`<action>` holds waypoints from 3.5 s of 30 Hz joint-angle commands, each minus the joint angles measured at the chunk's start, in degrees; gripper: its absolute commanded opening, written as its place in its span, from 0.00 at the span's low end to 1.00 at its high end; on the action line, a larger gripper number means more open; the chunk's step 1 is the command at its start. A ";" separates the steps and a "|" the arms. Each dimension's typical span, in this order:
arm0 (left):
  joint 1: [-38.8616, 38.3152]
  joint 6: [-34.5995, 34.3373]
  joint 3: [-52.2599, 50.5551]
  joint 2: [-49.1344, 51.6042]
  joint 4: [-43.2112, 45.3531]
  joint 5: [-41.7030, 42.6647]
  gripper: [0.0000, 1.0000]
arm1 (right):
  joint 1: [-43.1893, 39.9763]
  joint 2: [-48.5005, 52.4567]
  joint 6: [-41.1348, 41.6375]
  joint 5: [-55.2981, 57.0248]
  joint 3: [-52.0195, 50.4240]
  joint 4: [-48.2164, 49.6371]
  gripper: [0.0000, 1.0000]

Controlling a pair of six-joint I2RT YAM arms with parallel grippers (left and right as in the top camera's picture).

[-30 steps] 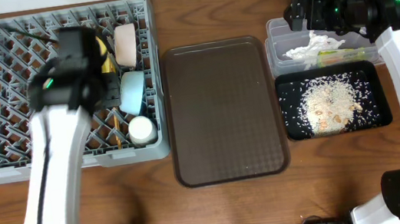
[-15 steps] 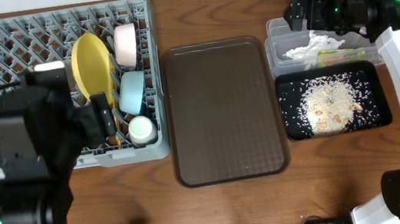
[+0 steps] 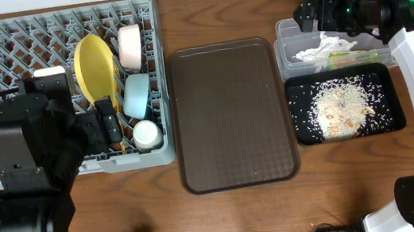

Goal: Sort waste into correct bins and load items into the dishwasher

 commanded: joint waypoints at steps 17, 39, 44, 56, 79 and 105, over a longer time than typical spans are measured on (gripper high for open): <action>0.02 -0.48 0.72 0.22 -0.20 0.76 0.93 | 0.76 -18.14 -7.17 14.03 -8.68 8.50 0.99; 0.04 -0.48 0.72 0.22 -0.20 0.76 0.93 | -4.26 -70.44 -7.15 8.61 -89.70 63.49 0.99; 0.04 -0.48 0.72 0.22 -0.20 0.76 0.93 | -4.24 -79.34 -7.13 8.50 -99.41 67.56 0.99; 0.02 -0.48 0.72 0.22 -0.20 0.76 0.93 | -4.20 -92.13 -6.73 9.55 -104.87 67.06 0.99; 0.04 -0.48 0.72 0.22 -0.20 0.76 0.93 | -3.87 -97.59 -6.71 10.19 -104.89 56.52 0.99; 0.04 0.59 0.72 0.22 -0.59 -0.07 0.94 | -3.87 -97.59 -6.71 10.19 -104.87 56.54 0.99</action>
